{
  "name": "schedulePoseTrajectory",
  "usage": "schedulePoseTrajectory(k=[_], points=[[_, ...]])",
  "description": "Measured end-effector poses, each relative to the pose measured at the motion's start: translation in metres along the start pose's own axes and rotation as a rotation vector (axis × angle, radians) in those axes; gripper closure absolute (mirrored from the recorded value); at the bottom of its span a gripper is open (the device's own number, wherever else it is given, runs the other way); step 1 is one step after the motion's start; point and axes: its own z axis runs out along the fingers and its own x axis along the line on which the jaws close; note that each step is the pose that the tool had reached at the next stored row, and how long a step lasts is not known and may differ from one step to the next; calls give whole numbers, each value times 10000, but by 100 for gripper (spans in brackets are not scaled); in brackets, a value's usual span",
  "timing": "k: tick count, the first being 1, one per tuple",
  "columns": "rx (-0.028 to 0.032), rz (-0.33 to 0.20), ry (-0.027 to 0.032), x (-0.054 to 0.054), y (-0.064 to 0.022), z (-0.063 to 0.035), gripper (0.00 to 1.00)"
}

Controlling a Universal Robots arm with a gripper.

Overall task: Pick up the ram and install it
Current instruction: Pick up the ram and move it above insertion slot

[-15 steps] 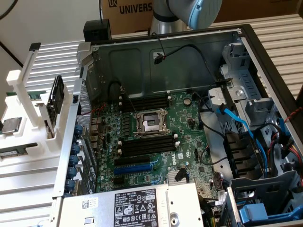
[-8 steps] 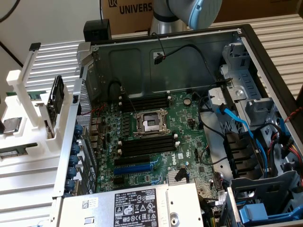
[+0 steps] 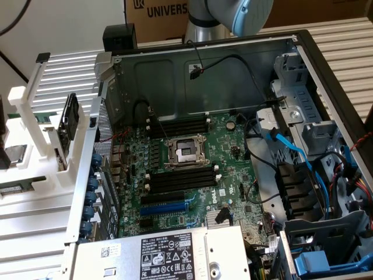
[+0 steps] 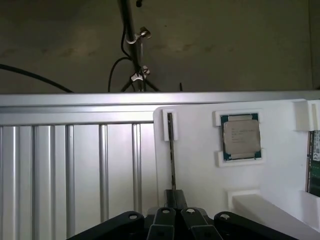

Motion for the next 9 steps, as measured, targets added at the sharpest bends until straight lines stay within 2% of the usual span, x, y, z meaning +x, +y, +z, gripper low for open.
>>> schedulePoseTrajectory(k=[1,2,4,5,6,9], points=[[3,-2,85,-23,0,15,90],[5,-7,131,-37,0,23,90],[2,-9,112,-37,1,22,90],[4,-9,99,-37,0,24,90],[11,-11,63,-37,0,28,90],[69,-22,-107,-37,0,39,90]])
